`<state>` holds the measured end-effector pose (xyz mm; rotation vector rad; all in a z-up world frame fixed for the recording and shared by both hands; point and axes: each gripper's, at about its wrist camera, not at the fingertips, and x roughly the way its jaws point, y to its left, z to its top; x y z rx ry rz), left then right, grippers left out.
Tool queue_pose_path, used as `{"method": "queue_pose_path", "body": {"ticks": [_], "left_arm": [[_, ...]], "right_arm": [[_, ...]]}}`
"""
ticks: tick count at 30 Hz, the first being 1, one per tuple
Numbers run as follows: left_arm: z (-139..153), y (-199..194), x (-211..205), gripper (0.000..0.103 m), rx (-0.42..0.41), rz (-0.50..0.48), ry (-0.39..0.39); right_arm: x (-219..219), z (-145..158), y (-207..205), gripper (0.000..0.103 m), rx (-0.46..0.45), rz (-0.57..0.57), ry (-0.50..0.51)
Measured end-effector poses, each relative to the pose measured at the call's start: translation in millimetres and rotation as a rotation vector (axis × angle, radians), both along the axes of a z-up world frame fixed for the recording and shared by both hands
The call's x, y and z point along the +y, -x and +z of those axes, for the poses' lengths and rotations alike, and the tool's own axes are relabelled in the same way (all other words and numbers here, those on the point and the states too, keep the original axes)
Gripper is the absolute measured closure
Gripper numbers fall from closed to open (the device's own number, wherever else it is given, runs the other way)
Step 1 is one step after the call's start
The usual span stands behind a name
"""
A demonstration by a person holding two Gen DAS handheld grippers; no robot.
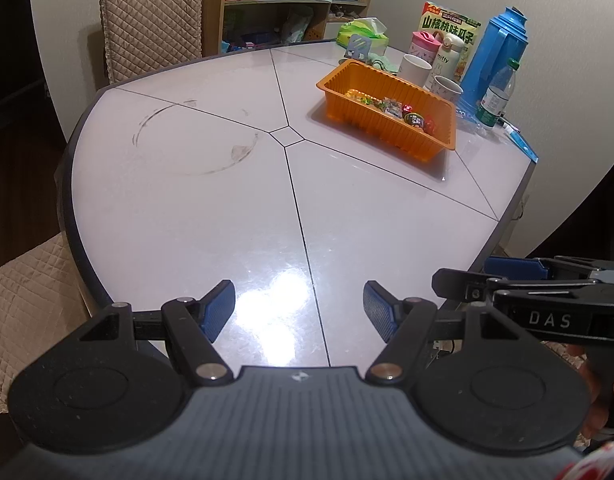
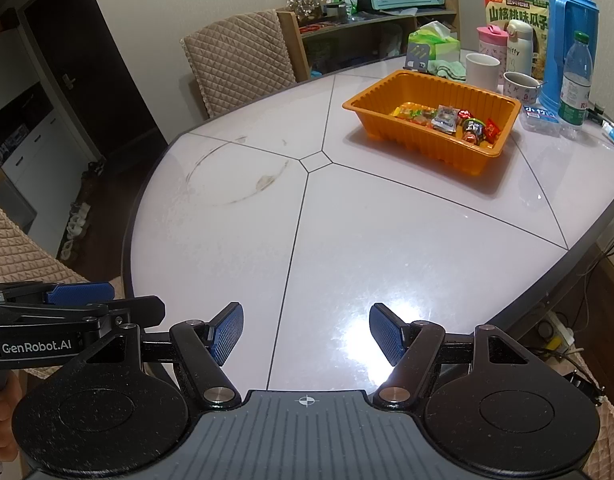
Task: Organize snacks
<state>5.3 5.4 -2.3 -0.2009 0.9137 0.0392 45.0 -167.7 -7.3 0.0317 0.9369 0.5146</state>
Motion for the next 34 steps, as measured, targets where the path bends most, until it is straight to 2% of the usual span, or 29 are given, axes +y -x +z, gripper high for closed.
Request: {"method": "queue_pose_path", "body": {"ticks": [34], "left_arm": [[0.6,-14.2,-6.7,0.034,0.005,-0.005,0.014]], "right_arm": [[-5.3,0.6,-8.4,0.033,0.009,-0.002,0.001]]}}
